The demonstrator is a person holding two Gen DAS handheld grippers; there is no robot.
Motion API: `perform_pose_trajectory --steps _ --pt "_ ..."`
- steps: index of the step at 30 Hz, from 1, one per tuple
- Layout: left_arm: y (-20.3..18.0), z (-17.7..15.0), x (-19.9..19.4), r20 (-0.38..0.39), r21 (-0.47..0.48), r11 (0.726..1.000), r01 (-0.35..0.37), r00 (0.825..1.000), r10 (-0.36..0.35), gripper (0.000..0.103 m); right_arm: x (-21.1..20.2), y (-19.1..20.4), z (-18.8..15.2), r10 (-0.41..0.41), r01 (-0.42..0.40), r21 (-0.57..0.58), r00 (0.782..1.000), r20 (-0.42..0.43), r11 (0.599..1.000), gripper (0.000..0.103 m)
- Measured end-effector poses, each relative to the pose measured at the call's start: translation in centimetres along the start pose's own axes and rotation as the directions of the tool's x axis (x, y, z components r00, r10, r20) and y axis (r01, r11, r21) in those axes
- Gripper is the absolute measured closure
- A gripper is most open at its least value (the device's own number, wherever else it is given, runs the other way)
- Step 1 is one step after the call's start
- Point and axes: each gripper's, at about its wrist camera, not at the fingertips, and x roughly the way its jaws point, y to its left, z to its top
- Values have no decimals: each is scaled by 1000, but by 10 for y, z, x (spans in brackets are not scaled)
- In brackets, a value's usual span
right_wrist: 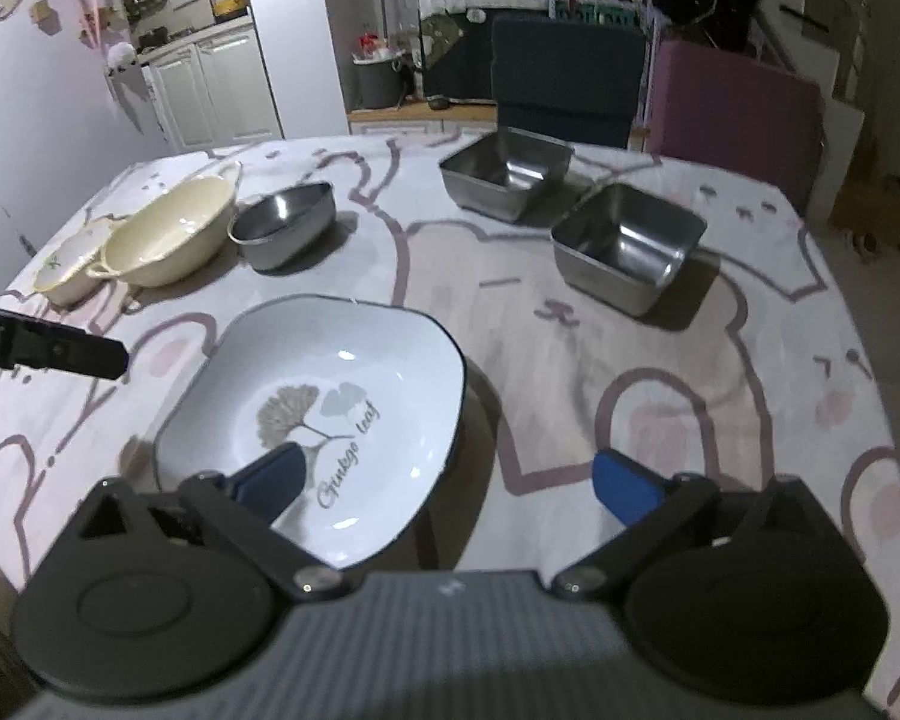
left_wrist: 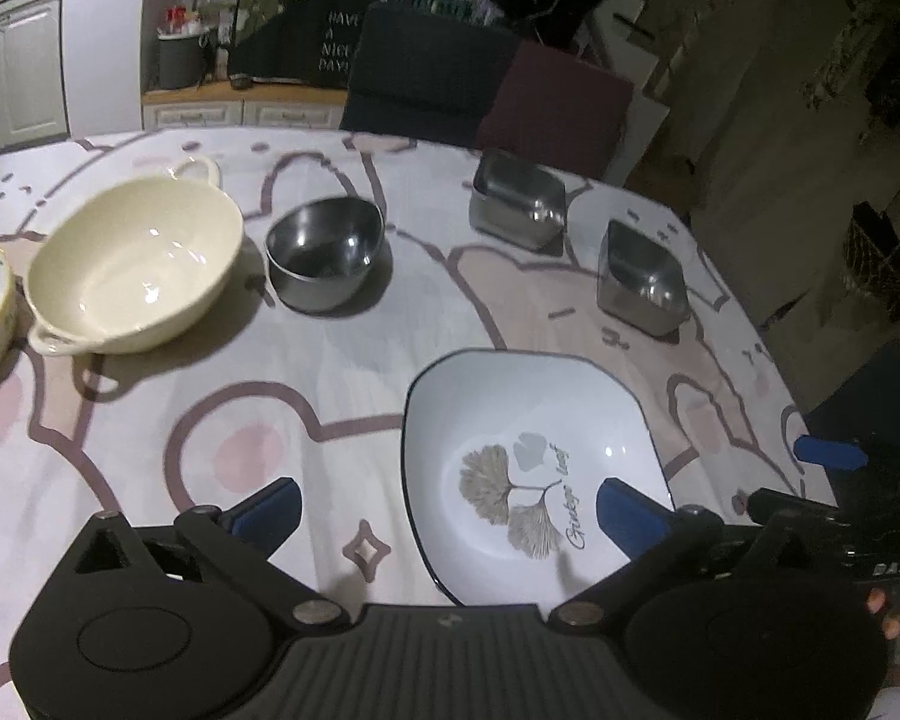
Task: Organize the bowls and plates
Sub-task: 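Move both grippers to the cream two-handled bowl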
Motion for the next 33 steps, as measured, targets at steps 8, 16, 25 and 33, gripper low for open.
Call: perform_pose_trajectory --steps 8,16,25,33 --pt "16 6 -39 126 -63 998 -10 992 18 0 -39 21 24 71 -67 -45 994 89 997 1" --pt "65 21 -70 249 -249 968 -31 964 95 0 -45 66 77 126 -105 -128 976 176 986 0" --pt "134 32 -80 265 -503 855 -124 920 290 0 3 134 147 226 -183 -226 957 181 957 0" --pt "177 39 -64 210 -610 775 -169 908 363 0 54 188 189 293 -261 -198 945 148 945 0"
